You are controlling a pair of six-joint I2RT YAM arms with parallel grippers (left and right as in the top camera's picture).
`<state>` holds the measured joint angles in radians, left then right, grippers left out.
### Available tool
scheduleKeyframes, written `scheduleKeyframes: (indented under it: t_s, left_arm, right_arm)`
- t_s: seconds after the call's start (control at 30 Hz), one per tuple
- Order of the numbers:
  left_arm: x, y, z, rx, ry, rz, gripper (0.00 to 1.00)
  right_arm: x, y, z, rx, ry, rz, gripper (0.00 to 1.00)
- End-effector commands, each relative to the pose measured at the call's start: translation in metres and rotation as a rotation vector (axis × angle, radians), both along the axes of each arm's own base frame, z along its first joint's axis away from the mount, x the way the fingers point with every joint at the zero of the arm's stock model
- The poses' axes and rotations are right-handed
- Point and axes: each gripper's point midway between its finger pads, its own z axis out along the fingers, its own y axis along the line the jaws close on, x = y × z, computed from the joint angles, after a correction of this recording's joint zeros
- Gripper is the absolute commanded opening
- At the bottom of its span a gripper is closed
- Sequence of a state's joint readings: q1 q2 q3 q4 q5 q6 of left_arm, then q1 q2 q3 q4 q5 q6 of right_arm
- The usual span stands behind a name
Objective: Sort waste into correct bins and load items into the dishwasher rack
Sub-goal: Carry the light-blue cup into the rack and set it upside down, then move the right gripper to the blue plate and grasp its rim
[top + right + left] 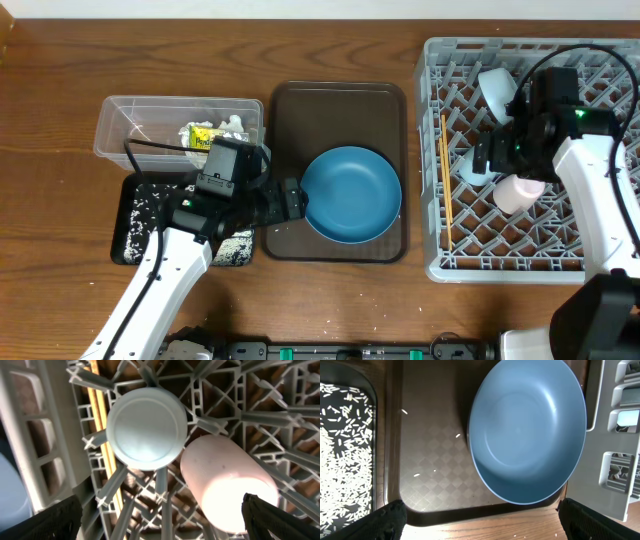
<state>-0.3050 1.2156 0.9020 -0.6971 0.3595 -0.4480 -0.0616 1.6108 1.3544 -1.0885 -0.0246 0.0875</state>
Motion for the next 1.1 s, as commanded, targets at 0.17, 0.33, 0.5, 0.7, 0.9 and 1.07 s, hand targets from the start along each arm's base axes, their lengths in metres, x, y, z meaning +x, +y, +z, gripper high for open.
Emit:
scheduleKeyframes:
  t_s: [0.17,0.33,0.5,0.7,0.9,1.07]
  left_arm:
    - [0.0,0.001,0.001,0.007,-0.005,0.004,0.99]
    - [0.013,0.0,0.007,0.007,-0.071,0.01,0.99]
    - [0.029,0.031,0.004,0.163,-0.133,0.109,0.99]
    - [0.038,0.059,0.004,0.283,-0.17,0.194,0.99]
    - [0.045,0.096,0.009,0.437,-0.215,0.307,0.99]
    - [0.045,0.102,0.017,0.456,-0.242,0.33,0.99]
  right_arm:
    - [-0.003,0.052,0.062,0.089,-0.131,0.133,0.99]
    - [-0.022,0.12,0.069,0.205,-0.117,0.312,0.99]
    - [-0.042,0.179,0.065,0.228,-0.091,0.453,0.99]
    - [-0.064,0.227,0.06,0.247,-0.067,0.561,0.99]
    - [-0.083,0.257,0.05,0.248,-0.026,0.625,0.99]
    - [-0.089,0.278,0.036,0.238,-0.007,0.674,0.99]
